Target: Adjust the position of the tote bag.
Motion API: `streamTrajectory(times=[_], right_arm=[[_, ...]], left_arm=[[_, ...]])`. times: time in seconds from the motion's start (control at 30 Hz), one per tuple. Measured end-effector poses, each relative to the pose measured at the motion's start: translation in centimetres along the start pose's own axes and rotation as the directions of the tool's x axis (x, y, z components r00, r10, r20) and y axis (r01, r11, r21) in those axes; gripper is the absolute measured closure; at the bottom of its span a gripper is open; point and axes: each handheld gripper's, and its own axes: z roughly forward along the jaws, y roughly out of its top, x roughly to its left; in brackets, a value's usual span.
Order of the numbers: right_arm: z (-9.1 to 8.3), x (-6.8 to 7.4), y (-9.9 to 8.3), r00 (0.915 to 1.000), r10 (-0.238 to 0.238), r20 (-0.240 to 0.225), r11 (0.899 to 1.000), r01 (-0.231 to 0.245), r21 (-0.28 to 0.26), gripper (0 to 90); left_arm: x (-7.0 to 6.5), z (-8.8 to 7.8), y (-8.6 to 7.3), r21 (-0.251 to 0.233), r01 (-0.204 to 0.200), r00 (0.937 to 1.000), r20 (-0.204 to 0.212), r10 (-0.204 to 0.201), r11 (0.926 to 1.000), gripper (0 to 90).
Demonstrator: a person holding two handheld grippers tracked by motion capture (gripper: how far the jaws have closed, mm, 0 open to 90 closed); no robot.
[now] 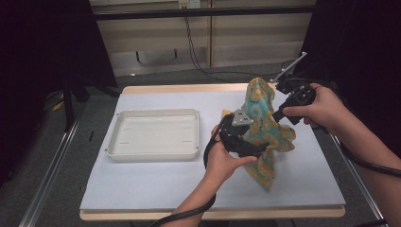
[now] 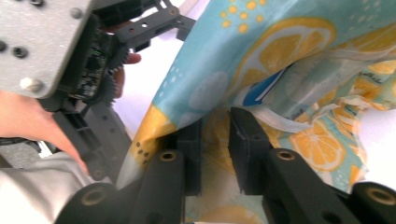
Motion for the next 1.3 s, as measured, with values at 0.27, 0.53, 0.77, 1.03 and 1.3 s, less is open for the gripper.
streamTrajectory(times=[0.27, 0.53, 0.77, 1.03, 1.3], right_arm=[[0.1, 0.1, 0.1, 0.9999, -0.010, 0.003, 1.000, 0.010, 0.005, 78.7], [0.2, 0.2, -0.1, 1.0000, 0.006, 0.006, 1.000, -0.006, -0.006, 79.2], [0.5, 0.1, 0.1, 0.9997, 0.022, -0.007, 1.000, -0.022, -0.007, 79.8], [0.6, 0.1, 0.3, 0.9994, 0.022, -0.026, 1.000, -0.022, -0.020, 77.3], [0.3, 0.1, 0.5, 0.9994, 0.006, 0.035, 0.999, -0.005, -0.032, 65.2]], left_arm=[[-0.8, -0.6, -0.5, -0.022, 0.000, 0.9999, 0.017, 0.000, 0.9998, 1.2], [-1.6, -0.6, -0.3, -0.028, -0.011, 0.9999, -0.012, 0.011, 0.9995, 0.6], [-0.8, -0.2, -0.1, -0.039, 0.010, 0.9987, -0.049, -0.012, 0.9992, 3.6], [-0.4, -1.1, 0.0, -0.064, -0.004, 0.9990, -0.044, 0.002, 0.9979, 16.4], [0.9, -3.1, 0.0, -0.065, -0.024, 0.9997, -0.004, 0.024, 0.9976, 43.0]])
